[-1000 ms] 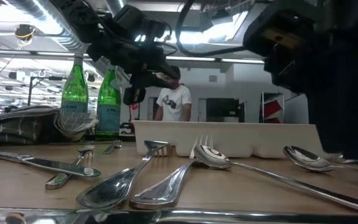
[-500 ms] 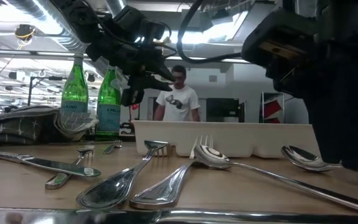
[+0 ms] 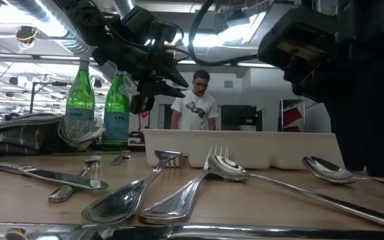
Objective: Sort silverware
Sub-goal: Put the silver spoon into the silverware tray
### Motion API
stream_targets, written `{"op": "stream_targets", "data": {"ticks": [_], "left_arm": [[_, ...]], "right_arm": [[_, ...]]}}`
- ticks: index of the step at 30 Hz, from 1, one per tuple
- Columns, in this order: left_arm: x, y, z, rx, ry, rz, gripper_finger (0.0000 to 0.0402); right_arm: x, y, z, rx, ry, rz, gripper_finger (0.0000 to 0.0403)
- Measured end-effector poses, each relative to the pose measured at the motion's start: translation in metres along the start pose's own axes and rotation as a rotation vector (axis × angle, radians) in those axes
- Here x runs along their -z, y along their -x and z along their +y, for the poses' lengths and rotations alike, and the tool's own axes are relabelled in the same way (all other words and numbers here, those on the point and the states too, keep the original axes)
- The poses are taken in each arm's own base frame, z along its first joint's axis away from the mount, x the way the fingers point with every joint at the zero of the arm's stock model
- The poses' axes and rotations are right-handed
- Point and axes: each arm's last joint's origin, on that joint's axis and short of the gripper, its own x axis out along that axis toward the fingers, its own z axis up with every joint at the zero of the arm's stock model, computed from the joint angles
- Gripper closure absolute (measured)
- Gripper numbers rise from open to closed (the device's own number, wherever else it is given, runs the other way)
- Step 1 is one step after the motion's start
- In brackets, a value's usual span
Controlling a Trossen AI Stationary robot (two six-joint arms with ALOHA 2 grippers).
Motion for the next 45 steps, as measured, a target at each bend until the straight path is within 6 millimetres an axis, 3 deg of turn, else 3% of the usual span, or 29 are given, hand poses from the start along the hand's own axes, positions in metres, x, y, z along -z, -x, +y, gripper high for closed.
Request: {"op": "stream_targets", "data": {"ticks": [14,31,39,45], "left_arm": [[0.000,0.000,0.000,0.000,0.002,0.000,0.0320],[0.001,0.000,0.002,-0.015,0.013,0.014,0.0320],[0.001,0.000,0.002,-0.015,0.012,0.014,0.0320],[0.002,0.000,0.001,-0.005,0.013,0.023,0.0320]], "right_arm": [[0.000,0.006,0.001,0.059,0.017,-0.047,0.0320],[-0.001,-0.017,-0.001,0.123,0.011,-0.030,0.0321],[-0.002,-0.018,-0.002,0.127,0.013,-0.052,0.0390],[-0.002,-0.014,-0.002,0.122,0.012,-0.033,0.0381]]}}
